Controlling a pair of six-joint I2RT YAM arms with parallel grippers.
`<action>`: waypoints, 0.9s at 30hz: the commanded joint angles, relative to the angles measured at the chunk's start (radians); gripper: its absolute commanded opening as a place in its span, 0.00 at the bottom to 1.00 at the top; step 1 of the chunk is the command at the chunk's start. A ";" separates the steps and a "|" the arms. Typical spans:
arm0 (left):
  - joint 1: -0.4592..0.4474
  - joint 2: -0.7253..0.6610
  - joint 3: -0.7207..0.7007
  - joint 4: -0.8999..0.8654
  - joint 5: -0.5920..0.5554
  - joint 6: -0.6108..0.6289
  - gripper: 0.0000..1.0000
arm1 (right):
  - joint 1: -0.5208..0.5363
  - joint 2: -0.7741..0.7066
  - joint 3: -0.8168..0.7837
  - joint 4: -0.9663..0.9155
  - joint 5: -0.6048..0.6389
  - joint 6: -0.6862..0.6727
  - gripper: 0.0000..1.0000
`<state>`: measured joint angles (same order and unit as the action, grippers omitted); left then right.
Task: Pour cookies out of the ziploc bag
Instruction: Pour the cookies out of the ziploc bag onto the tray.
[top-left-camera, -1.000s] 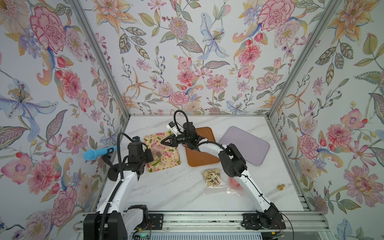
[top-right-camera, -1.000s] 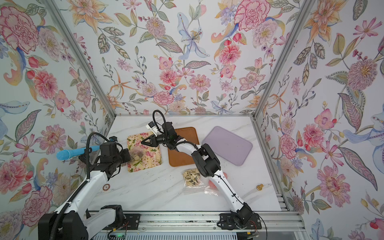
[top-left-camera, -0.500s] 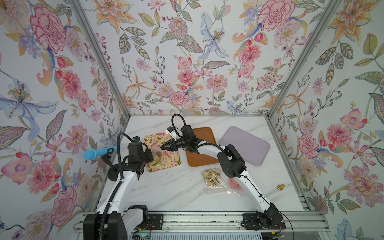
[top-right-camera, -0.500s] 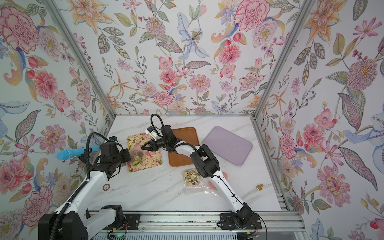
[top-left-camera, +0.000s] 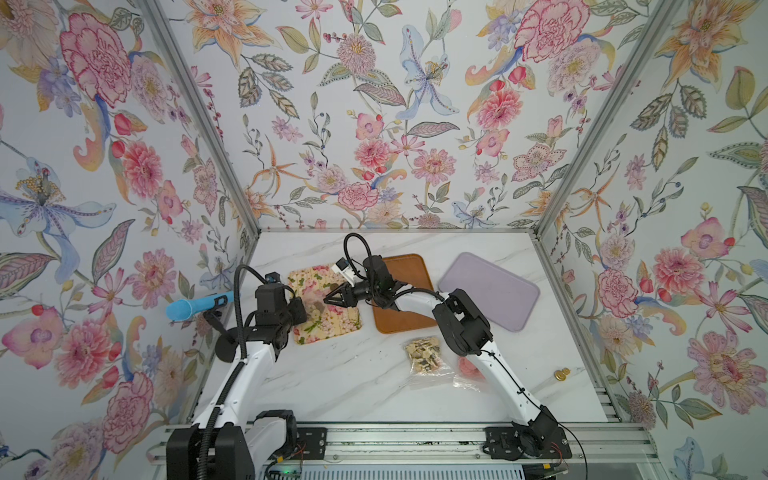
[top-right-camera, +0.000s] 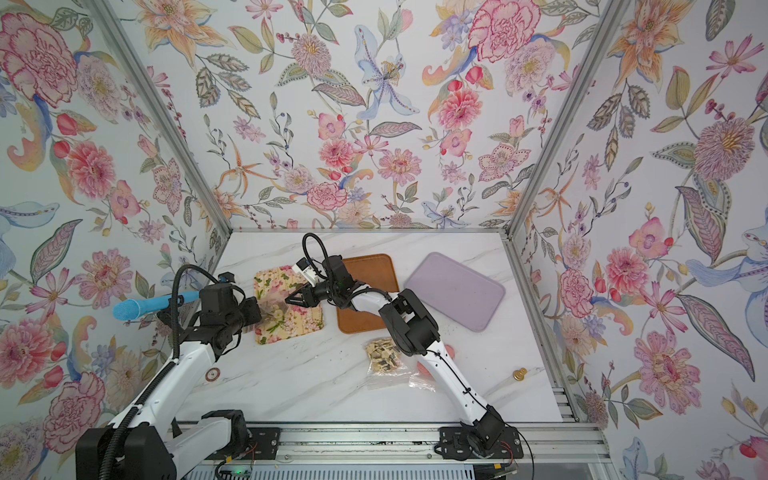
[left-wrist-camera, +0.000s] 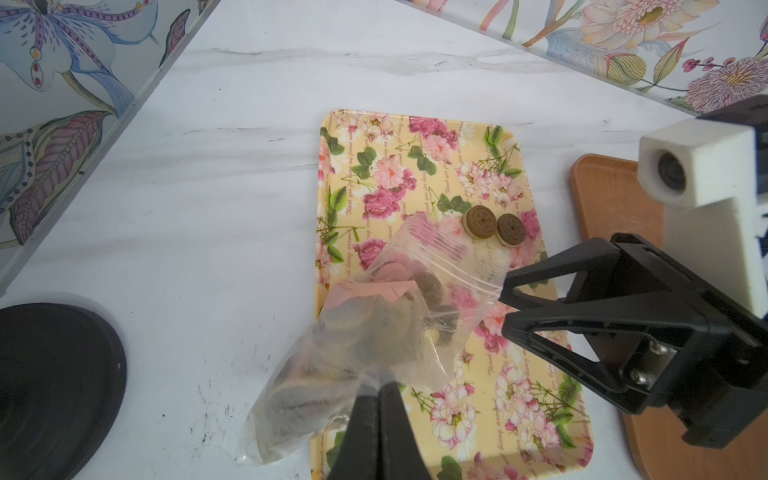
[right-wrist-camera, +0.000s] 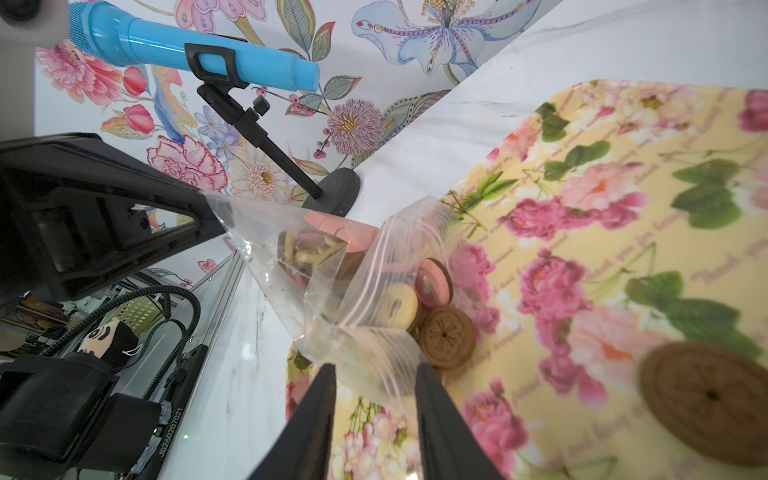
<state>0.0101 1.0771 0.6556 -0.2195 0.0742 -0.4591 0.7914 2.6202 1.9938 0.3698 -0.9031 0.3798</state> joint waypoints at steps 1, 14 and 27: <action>-0.007 -0.020 0.036 -0.001 0.007 0.019 0.00 | 0.000 0.002 0.010 0.042 0.006 -0.019 0.36; -0.007 -0.019 0.038 -0.007 0.015 0.028 0.00 | 0.012 0.022 0.019 0.059 0.036 -0.025 0.40; -0.006 -0.020 0.039 -0.015 0.016 0.035 0.00 | 0.010 0.067 0.065 0.108 0.063 -0.015 0.45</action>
<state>0.0101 1.0725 0.6579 -0.2329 0.0746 -0.4484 0.8009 2.6400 2.0239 0.4404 -0.8143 0.3733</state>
